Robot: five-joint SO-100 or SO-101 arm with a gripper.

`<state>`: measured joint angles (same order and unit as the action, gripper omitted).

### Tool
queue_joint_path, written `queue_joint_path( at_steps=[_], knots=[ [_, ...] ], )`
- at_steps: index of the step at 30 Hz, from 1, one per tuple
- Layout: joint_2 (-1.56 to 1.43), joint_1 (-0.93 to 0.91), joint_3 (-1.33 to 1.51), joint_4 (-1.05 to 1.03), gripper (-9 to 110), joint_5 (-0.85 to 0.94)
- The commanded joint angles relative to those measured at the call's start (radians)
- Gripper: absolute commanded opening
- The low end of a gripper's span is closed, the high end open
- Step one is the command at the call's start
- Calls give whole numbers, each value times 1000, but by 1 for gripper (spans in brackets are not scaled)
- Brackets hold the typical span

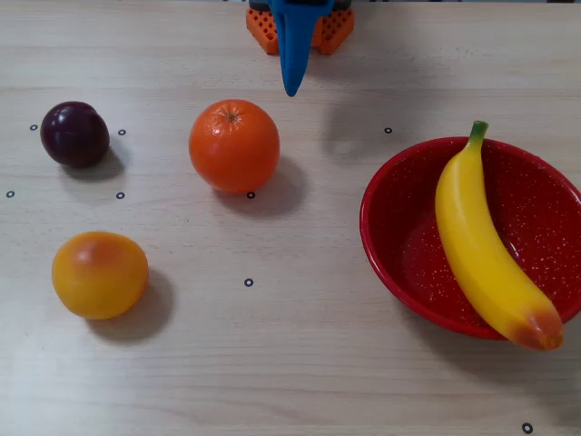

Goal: Put banana in the red bowl.

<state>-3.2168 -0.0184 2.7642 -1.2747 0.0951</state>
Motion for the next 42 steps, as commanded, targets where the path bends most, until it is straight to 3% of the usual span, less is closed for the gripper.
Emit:
queue_joint_path(
  at_steps=[1, 16, 42],
  knots=[
    [-37, 0, -8, -8, 0, -18],
    [-114, -3, 216, 12, 0, -31],
    [-114, 55, 293, -55, 0, -72]
  ],
)
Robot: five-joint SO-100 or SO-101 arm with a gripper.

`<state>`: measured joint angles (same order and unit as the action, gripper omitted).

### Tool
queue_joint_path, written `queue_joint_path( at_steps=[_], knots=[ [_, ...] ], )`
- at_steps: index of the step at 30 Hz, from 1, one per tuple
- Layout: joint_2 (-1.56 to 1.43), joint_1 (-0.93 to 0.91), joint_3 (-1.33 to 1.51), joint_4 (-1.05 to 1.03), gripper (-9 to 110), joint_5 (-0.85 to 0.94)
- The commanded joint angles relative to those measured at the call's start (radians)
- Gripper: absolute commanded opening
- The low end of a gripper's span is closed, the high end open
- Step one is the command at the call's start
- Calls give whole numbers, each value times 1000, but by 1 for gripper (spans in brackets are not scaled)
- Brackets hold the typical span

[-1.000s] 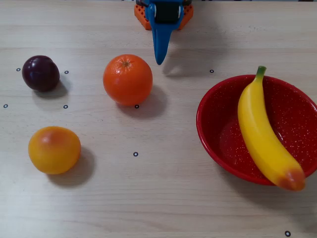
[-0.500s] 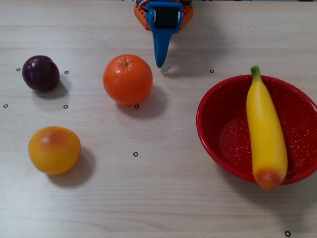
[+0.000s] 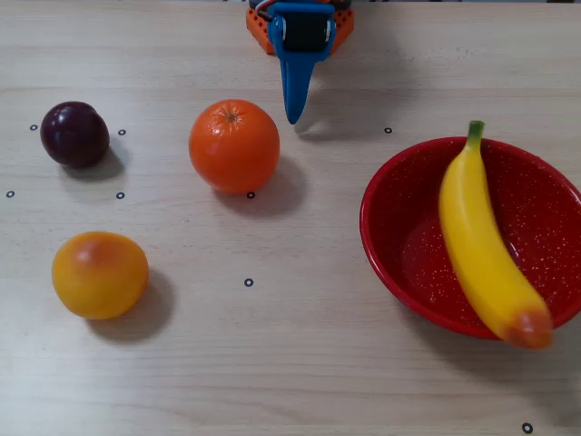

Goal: Put banana in the red bowl.

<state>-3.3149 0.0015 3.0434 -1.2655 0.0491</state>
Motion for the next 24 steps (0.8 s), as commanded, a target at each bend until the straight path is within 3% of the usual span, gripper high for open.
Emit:
queue_joint_path(
  at_steps=[1, 24],
  knots=[
    [-15, 43, 14, -64, 0, -38],
    [-15, 49, 14, -63, 0, -106]
  ],
)
